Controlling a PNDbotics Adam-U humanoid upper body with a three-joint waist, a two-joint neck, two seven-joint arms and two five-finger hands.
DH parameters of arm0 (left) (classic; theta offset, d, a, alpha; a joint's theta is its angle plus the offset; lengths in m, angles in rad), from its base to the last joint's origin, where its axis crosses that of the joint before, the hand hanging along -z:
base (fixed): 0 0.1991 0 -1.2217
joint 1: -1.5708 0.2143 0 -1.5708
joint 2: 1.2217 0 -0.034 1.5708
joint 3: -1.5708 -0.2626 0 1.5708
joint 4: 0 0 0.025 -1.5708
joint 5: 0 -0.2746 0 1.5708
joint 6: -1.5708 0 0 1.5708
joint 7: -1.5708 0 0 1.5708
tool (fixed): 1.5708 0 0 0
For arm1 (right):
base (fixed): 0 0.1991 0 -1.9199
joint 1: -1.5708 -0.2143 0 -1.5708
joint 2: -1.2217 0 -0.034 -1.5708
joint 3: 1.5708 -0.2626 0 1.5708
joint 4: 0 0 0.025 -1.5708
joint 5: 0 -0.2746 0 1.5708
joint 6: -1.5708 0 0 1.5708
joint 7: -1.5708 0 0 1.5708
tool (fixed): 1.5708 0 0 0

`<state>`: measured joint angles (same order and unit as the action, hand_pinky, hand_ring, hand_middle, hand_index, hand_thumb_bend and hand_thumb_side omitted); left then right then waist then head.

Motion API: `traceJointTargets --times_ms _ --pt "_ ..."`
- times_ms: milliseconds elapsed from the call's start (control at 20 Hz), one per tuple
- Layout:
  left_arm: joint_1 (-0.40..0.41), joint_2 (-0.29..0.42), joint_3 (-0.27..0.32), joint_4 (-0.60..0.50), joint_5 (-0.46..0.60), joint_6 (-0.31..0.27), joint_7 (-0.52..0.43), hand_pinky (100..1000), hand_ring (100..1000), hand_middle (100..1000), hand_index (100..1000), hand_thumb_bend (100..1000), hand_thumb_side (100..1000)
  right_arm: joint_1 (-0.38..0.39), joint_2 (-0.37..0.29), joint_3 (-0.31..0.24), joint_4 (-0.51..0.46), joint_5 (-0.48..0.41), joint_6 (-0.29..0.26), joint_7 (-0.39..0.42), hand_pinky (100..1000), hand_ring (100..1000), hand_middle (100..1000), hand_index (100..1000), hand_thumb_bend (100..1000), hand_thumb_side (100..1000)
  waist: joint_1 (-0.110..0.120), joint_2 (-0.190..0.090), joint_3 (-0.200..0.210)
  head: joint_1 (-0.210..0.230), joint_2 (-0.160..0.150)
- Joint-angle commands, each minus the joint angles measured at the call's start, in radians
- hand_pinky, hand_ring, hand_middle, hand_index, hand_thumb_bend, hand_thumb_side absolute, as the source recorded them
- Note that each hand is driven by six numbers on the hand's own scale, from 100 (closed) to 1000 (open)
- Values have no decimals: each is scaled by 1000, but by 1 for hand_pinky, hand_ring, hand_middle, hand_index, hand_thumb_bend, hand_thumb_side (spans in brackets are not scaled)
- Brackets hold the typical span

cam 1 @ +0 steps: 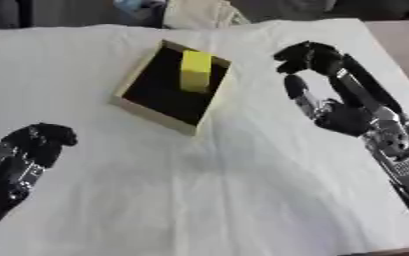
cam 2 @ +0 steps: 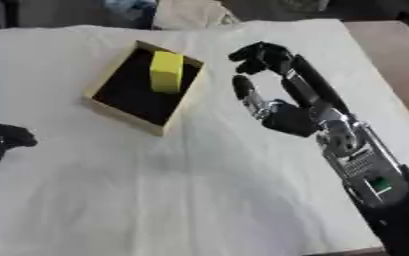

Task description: Pick up objects on the table and place them in the box.

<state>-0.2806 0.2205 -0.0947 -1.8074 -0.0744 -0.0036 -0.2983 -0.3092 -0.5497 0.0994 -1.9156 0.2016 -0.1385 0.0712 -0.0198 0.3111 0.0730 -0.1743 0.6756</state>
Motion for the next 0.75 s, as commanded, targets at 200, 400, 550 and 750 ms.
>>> traceJointTargets --times_ms 200,400,550,750 --pt "1 11 19 -10 -6 2 14 873 714 642 758 462 720 41 39 -19 -82 1 65 13 726 718 752 820 166 780 -2 -21 -5 27 34" --pt "2 12 22 -11 -7 4 22 873 715 643 761 461 721 69 64 -13 -84 15 38 38 727 717 751 819 163 786 -2 -18 -11 36 40" --pt "3 11 20 -10 -8 5 21 874 715 644 765 461 722 86 82 -14 -84 21 23 51 727 717 750 819 160 791 -1 -18 -19 39 42" --pt "1 11 24 -11 -9 4 25 874 716 644 768 460 722 95 97 -14 -84 35 15 62 726 711 747 818 157 797 0 -17 -17 61 34"
